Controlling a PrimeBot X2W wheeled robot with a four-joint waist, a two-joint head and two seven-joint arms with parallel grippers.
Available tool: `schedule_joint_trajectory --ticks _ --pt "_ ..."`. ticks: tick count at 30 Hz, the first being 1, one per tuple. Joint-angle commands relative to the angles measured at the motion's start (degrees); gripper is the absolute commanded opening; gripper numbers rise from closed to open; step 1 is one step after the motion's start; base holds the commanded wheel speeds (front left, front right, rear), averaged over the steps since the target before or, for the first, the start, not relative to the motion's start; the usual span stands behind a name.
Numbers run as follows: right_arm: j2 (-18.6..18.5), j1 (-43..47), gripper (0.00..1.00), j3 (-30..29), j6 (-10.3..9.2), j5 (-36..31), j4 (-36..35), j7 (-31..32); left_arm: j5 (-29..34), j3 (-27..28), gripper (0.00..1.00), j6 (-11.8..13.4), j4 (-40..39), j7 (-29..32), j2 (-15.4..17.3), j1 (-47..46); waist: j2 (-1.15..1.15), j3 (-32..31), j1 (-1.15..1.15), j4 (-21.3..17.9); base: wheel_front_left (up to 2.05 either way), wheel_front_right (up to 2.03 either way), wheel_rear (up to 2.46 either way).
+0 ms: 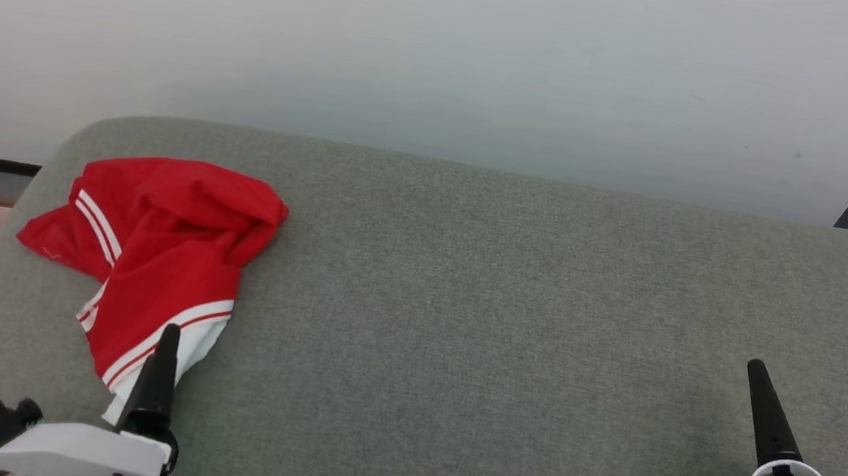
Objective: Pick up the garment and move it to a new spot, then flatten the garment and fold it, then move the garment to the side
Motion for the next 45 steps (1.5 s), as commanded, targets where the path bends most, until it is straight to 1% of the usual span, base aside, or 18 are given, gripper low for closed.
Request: schedule_joint_trajectory --ticks 1,12,15,19,31,37,45 --pt "-0.7 -1.8 1.0 0.4 0.02 -1.9 -1.0 -0.5 2.6 0.0 1.0 -0.3 -1.1 -0.5 0.5 -1.4 0.0 0.0 0.0 0.0 0.0 0.0 0.0" --pt "-1.7 -2.6 1.0 1.6 0.03 -13.0 1.1 -2.8 17.1 -1.2 1.0 0.7 -3.1 -2.8 0.6 -1.0 0.0 0.0 0.0 0.0 0.0 0.0 0.0" --pt "-1.9 -3.2 1.0 2.0 0.03 -14.9 2.2 -3.4 20.2 -1.4 1.0 0.8 -3.3 -3.4 0.7 -0.5 0.0 0.0 0.0 -0.1 0.0 0.0 0.0" --pt "-2.5 -3.4 1.0 2.5 0.03 -19.0 2.6 -4.1 24.0 -1.8 1.0 1.1 -3.4 -4.1 1.0 -0.1 0.0 0.0 0.0 -0.1 0.0 0.0 0.0" --pt "-3.1 -4.0 1.0 2.7 0.04 -31.3 2.8 -6.2 34.1 -3.3 1.0 2.6 -4.3 -6.2 2.2 0.8 0.0 0.3 0.0 0.0 0.0 0.0 0.0" --pt "-3.2 -4.1 1.0 3.2 0.03 -38.0 3.5 -7.2 37.8 -4.2 1.0 3.2 -4.7 -7.1 2.4 1.3 0.0 0.3 0.0 -0.1 0.0 0.0 0.0" --pt "-2.5 -4.2 1.0 1.8 0.04 -45.5 3.3 -8.3 42.8 -5.6 1.0 3.9 -5.0 -8.3 2.9 2.0 0.0 0.4 0.0 -0.2 0.0 0.0 0.0"
